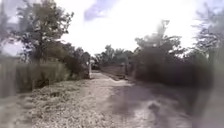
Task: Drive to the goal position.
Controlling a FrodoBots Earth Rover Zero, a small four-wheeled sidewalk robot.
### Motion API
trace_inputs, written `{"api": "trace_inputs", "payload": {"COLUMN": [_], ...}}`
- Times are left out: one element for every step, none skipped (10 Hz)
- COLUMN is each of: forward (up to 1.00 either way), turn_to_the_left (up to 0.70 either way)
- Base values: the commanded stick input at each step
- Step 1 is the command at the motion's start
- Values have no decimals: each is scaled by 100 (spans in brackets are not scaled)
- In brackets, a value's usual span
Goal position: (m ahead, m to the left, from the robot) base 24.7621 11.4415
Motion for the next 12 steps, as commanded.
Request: {"api": "trace_inputs", "payload": {"forward": [100,100,100,100,100,100,100,100,100,100,100,100], "turn_to_the_left": [0,0,0,0,0,0,0,0,0,0,0,0]}}
